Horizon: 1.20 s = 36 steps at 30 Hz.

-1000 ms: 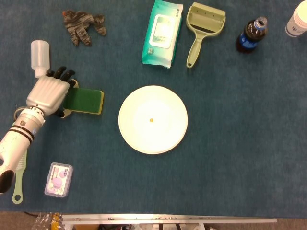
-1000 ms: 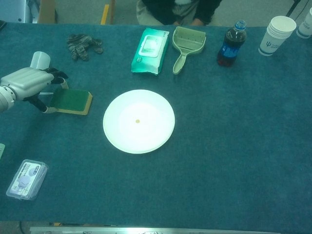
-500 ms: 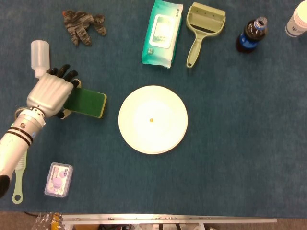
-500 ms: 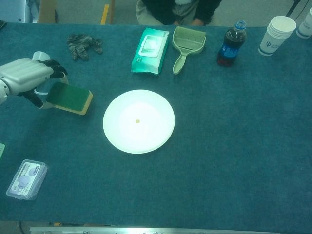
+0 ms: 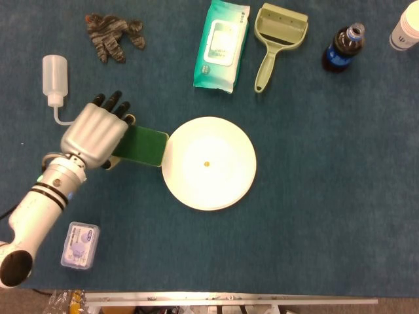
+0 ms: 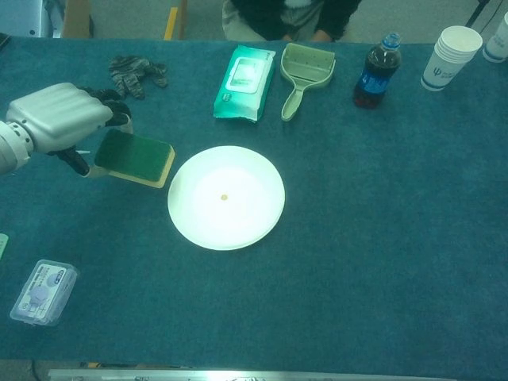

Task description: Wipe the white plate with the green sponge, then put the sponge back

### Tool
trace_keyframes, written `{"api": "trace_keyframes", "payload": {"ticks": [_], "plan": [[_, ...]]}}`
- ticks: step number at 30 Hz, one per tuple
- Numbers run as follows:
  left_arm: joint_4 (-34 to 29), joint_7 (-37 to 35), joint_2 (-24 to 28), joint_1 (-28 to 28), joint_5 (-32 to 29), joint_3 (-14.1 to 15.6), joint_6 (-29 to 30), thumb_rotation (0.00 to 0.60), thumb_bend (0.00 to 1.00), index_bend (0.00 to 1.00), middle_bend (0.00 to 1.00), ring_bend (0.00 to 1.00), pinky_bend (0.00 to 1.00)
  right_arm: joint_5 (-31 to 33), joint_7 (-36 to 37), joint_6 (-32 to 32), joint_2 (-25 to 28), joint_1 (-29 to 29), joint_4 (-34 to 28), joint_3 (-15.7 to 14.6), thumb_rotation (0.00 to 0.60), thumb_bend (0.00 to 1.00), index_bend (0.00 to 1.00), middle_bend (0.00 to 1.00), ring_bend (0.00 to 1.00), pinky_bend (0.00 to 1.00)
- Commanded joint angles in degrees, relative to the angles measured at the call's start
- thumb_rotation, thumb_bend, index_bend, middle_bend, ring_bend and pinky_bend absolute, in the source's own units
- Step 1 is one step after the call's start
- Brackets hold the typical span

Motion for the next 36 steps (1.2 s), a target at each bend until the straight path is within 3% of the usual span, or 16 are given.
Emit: {"api": "trace_keyframes", "payload": {"ticks": [1, 19, 36], "plan": [[-2.01, 4.49, -1.75, -1.88, -3.37, 0.68, 1.57, 0.486, 0.24, 0.41, 0.18, 0.08, 0.17, 0.04, 0.40, 0.18, 0.01, -0.09, 0.32, 0.00, 0.600, 0.18, 0.34, 0.40, 0.27, 0.31], [-4.83, 20.02, -11.34, -9.05, -13.63, 2.00, 8.83, 0.467, 0.24, 0.42, 0.18, 0.08, 0.17, 0.65, 4.70, -0.43, -0.38, 0.04, 3.83, -0.07, 0.600, 0.18, 0.34, 0.40, 0.27, 0.31], [-0.09, 24.38, -19.04, -14.53, -18.58, 2.23, 10.17, 0.474, 0.24, 0.42, 0.18, 0.08, 0.17, 1.56, 7.45, -0.76, -0.25, -0.21, 6.19, -0.04, 0.600, 0.18, 0.34, 0.40, 0.27, 0.31]]}}
